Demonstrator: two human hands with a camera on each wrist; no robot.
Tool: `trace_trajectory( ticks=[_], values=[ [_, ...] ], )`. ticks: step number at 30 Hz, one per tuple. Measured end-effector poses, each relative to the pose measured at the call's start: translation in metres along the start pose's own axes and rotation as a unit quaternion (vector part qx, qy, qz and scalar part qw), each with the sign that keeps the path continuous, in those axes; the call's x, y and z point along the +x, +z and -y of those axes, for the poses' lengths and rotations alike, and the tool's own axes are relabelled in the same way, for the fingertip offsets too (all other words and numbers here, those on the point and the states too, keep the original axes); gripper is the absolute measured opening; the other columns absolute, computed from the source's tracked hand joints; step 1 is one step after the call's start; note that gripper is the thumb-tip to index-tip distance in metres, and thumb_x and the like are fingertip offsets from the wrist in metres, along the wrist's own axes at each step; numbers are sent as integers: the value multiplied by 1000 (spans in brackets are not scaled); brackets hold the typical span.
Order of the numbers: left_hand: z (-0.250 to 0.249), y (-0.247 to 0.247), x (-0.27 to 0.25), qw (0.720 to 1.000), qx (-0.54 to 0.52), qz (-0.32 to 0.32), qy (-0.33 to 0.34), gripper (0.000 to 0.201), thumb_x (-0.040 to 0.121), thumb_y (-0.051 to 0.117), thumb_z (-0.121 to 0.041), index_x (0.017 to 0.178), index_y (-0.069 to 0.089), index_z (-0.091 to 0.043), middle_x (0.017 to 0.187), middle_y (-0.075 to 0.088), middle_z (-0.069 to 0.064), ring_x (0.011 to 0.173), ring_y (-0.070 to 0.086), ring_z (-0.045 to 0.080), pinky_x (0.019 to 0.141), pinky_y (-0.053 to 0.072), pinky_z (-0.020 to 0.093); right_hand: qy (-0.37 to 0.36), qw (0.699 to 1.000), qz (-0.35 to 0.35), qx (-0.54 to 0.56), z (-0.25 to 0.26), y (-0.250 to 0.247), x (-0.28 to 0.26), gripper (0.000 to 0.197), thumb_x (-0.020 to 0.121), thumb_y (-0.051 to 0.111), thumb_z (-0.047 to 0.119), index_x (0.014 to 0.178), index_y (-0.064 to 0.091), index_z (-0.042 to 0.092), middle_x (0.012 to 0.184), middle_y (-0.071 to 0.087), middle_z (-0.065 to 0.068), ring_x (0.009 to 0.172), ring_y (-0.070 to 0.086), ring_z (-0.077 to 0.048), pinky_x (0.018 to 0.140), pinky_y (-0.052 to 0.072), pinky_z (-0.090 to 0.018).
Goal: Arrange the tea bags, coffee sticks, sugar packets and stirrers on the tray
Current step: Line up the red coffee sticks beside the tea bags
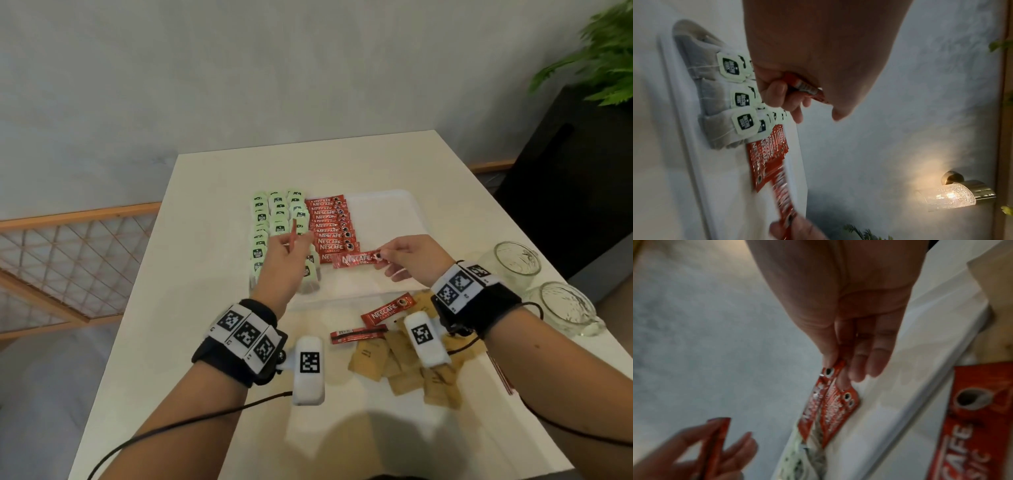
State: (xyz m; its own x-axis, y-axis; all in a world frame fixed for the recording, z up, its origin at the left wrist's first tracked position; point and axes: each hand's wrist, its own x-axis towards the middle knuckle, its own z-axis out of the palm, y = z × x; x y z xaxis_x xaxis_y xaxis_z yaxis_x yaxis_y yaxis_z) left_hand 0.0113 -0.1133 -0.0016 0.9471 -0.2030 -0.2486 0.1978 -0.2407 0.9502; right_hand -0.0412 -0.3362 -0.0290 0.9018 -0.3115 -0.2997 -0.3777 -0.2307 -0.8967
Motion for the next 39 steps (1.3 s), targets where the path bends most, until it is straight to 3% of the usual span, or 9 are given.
trace_trajectory(
  ticks=[4,8,15,20,24,26,29,34,39],
  values=[
    [-2,-10,13,999,-30,-16,-22,15,100,36,-20,114,31,-20,104,64,3,65,42,12,61,37,28,88,989,-59,-107,-14,6,16,10,92,64,20,88,69,11,77,68,-9,62,59,-17,61,55,-27],
    [4,-11,20,998,-44,-2,-37,8,102,34,-17,110,36,-16,105,67,4,59,39,11,55,37,25,118,982,-64,-136,-13,21,27,16,91,65,20,76,64,18,70,63,-7,61,58,-20,63,57,-31],
    [9,-21,28,993,-87,45,-62,9,99,46,-6,100,53,-12,100,72,11,55,56,14,49,49,26,112,981,-78,-141,-12,43,42,21,87,70,20,92,51,15,85,60,-10,67,58,-23,72,56,-38],
    [15,-24,31,995,-32,85,-50,11,100,53,-17,105,56,-7,87,76,4,43,46,11,39,37,22,100,978,-77,-167,-9,44,49,27,86,71,25,101,52,14,96,63,-12,74,62,-23,76,58,-39],
    [17,-19,28,987,-16,152,-50,26,102,49,-34,97,51,-8,89,75,11,41,40,10,37,33,20,94,977,-73,-175,-3,43,48,25,87,70,34,86,51,18,85,62,-6,67,61,-22,76,58,-40],
    [17,-15,24,979,-3,197,-59,27,103,48,-35,93,51,-10,90,76,12,42,43,11,38,36,21,80,979,-69,-172,-2,42,44,30,87,67,42,79,50,19,74,60,-4,64,59,-21,74,56,-39],
    [17,-8,19,965,29,250,-70,23,102,50,-34,92,51,-13,92,76,13,42,48,12,38,39,21,11,995,-51,-90,1,40,31,35,86,63,51,94,60,17,82,64,-2,65,58,-17,71,53,-35],
    [14,11,15,949,67,299,-69,20,99,56,-29,101,61,-10,92,76,14,42,50,10,40,43,20,-72,992,106,19,9,45,4,22,88,68,31,98,72,12,76,66,-3,64,54,-11,63,50,-23],
    [17,13,13,972,29,229,-34,30,93,66,-30,106,67,-3,90,77,9,47,54,9,46,48,20,-104,992,22,68,8,33,-3,11,86,71,16,91,73,7,63,64,3,55,53,-9,57,50,-22]
  ],
)
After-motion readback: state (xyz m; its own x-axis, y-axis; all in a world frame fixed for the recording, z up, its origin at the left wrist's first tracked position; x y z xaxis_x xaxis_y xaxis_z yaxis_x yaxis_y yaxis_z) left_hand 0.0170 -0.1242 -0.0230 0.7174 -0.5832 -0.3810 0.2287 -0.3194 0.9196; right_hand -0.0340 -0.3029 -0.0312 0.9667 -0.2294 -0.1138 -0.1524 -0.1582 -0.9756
